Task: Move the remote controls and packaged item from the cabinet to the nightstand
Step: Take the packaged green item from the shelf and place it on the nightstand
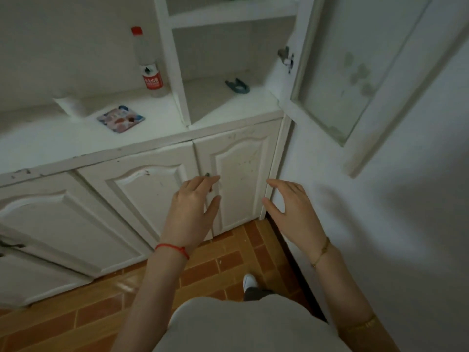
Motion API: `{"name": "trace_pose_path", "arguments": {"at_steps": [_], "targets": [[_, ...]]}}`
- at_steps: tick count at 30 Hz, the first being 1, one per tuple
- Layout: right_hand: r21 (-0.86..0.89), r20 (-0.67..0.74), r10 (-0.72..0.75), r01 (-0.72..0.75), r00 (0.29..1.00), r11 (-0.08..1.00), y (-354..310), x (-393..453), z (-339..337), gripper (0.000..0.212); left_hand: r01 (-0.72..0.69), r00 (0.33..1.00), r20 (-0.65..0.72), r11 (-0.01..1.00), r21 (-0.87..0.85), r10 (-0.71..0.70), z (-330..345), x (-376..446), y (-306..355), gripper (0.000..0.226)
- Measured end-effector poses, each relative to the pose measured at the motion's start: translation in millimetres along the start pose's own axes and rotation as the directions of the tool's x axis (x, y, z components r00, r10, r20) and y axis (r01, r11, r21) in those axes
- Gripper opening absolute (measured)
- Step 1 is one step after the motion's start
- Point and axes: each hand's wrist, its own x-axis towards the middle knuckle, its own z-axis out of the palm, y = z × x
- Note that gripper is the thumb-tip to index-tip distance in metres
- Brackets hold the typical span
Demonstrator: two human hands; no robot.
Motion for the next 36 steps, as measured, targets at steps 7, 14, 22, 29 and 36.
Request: {"name": "trace_pose_path", "arguments": {"at_steps": [7, 14, 22, 29, 36], "targets": [[0.011, 0.031, -0.134, 0.134, 0.99, 0.991, 22.2, 115.4, -32.5, 0.044, 0.047, 0.993, -0.108, 0.999, -0.013, -0.049, 15.1, 91.9, 19.8, 0.043], [0.042, 0.071, -0.204, 0.202, 0.976, 0.979, 27.6, 181.7, -31.6, 0.045, 0.105, 0.984, -0.144, 0.995, -0.003, -0.104, 22.2, 142.7, 18.2, 0.042], [0.064, 0.067, -0.201, 0.197, 0.977, 0.978, 29.5, 217.5, -25.4, 0.045, 0.058, 0.986, -0.158, 0.998, 0.01, -0.055, 24.2, 182.1, 11.7, 0.043], [0.059, -0.046, -0.232, 0.235, 0.972, 0.97, 15.2, 269.4, -46.1, 0.044, -0.047, 0.975, -0.219, 0.999, 0.02, 0.05, 3.1, 245.0, 15.6, 0.041], [0.035, -0.3, -0.322, 0.348, 0.898, 0.937, -21.6, 361.3, -93.3, 0.036, -0.202, 0.905, -0.361, 0.975, 0.097, 0.224, -55.1, 341.0, 27.8, 0.039]]}}
